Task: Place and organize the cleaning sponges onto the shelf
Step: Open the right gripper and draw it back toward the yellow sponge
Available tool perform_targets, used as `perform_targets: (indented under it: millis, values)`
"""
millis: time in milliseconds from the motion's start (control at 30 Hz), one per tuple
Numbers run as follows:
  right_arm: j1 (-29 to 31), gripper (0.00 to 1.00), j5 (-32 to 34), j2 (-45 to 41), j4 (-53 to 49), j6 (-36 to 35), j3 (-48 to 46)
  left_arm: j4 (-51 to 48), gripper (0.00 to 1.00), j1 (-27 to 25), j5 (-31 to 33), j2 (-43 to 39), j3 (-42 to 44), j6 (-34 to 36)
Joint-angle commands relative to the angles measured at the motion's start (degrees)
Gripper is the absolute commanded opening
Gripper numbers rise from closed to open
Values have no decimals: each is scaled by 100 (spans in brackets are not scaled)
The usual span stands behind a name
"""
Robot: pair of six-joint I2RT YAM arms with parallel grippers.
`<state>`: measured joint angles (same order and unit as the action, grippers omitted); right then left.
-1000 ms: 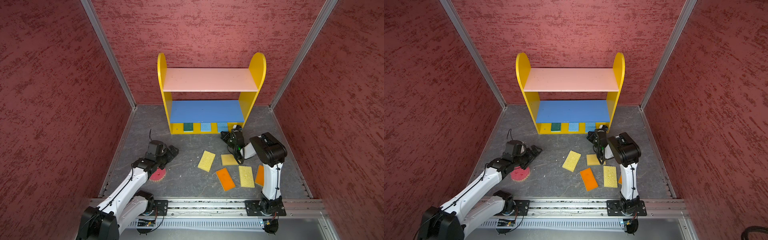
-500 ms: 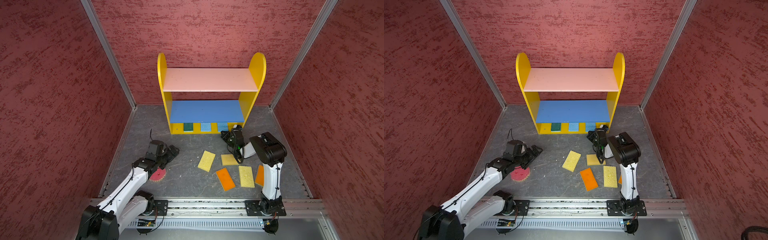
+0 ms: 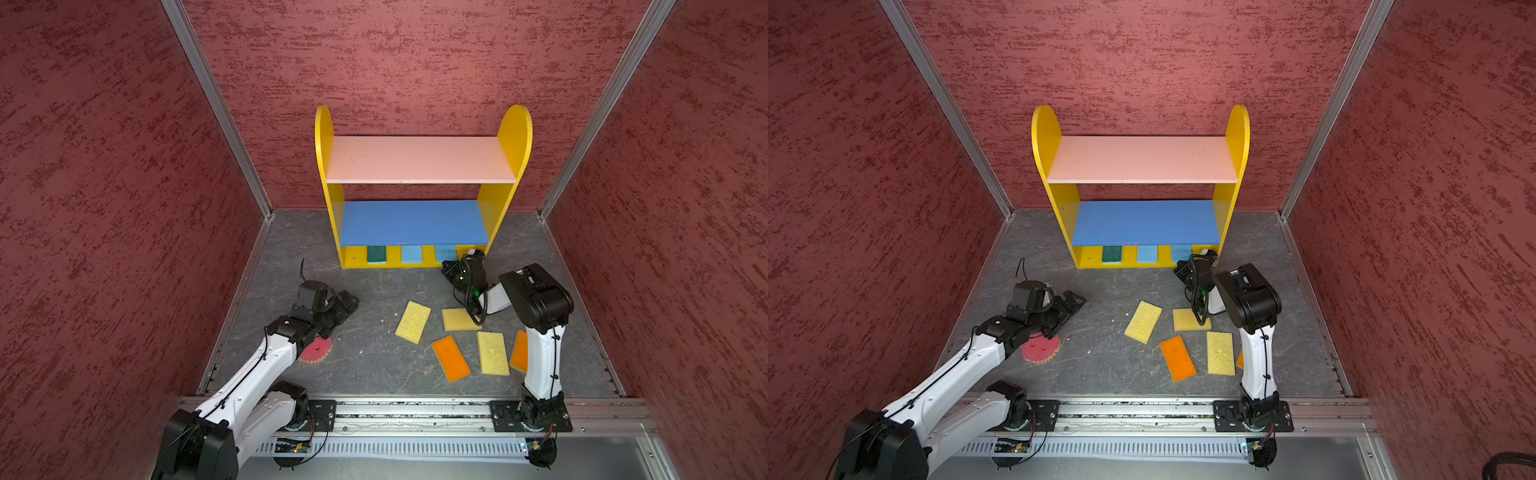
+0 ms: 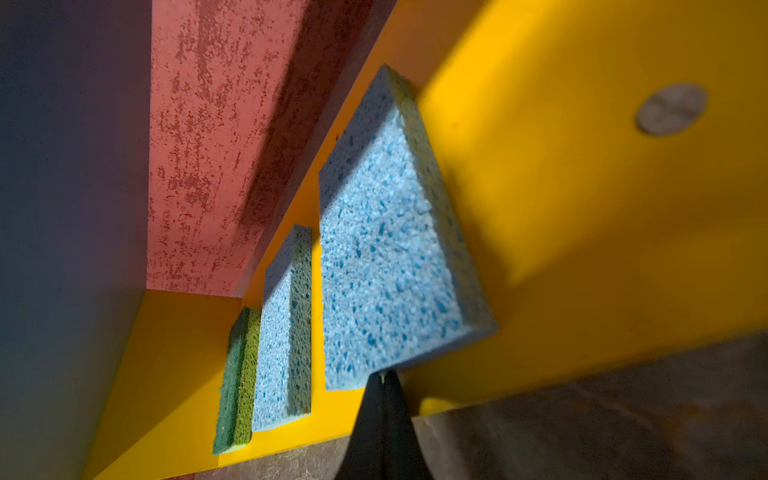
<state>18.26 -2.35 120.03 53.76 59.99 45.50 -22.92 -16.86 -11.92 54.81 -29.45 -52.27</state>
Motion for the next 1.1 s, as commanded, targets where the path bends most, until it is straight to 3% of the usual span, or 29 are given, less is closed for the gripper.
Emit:
perform_targets:
  millis: [0, 133, 433, 533, 767, 933, 1067]
  values:
    - [25, 0, 64, 9, -777, -112, -57, 75, 99, -36, -44, 13, 24, -46]
    - [184, 0, 242, -642, -1269, -692, -212, -107, 99, -36, -5, -159, -85, 27]
    - [705, 2, 801, -2943, -3113, -1950, -741, -890, 100, -10, 208, -1025, -271, 210]
    - [805, 12, 1041, -3575, -4017, -2198, -805, -1290, 99, 46, 371, -1378, -348, 340]
    - [1199, 56, 1573, -4630, -5438, -2420, -870, -2162, 99, 377, 648, -1705, -931, 898]
    - [1912, 67, 1829, -4616, -6459, -2406, -518, -1867, 99, 416, 317, -1301, -1008, 917]
    - [2328, 66, 1250, -4391, -6565, -2001, -587, -1161, 100, -83, 260, -724, -754, 529]
